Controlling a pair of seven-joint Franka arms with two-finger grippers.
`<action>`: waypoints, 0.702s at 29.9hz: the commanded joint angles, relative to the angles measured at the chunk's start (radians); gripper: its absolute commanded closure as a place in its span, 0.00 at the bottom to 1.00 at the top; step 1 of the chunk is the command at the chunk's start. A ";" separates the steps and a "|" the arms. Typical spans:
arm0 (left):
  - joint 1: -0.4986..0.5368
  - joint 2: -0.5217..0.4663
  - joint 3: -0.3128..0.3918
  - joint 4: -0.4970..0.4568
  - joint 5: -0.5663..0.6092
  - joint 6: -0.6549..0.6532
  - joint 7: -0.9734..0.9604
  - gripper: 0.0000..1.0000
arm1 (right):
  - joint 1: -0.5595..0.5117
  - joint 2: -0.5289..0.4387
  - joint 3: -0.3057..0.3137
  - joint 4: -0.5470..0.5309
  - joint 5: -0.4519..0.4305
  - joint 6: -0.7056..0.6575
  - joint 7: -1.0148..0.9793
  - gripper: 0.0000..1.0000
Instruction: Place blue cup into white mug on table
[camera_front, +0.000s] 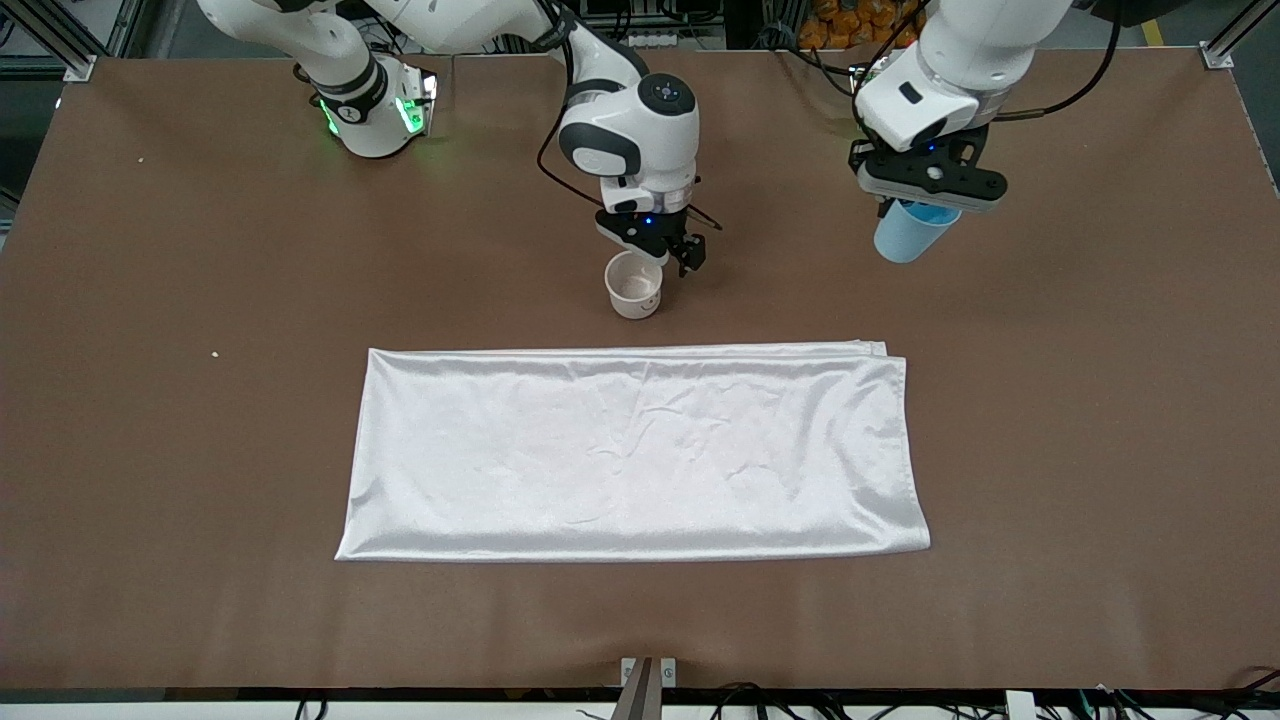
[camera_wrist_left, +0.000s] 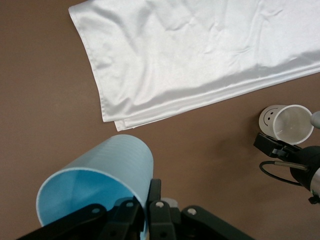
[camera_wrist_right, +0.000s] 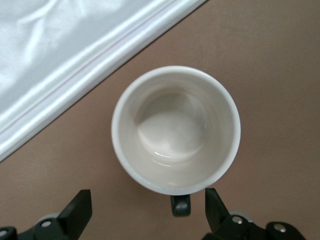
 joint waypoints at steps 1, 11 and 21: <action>0.006 0.015 -0.019 0.026 -0.019 -0.010 0.004 1.00 | -0.030 -0.017 0.035 0.044 -0.012 -0.075 -0.017 0.00; 0.005 0.023 -0.022 0.026 -0.018 -0.010 0.018 1.00 | -0.226 -0.017 0.208 0.096 -0.006 -0.203 -0.170 0.00; 0.006 0.053 -0.099 0.032 -0.024 -0.010 0.000 1.00 | -0.453 -0.017 0.239 0.097 -0.007 -0.273 -0.654 0.00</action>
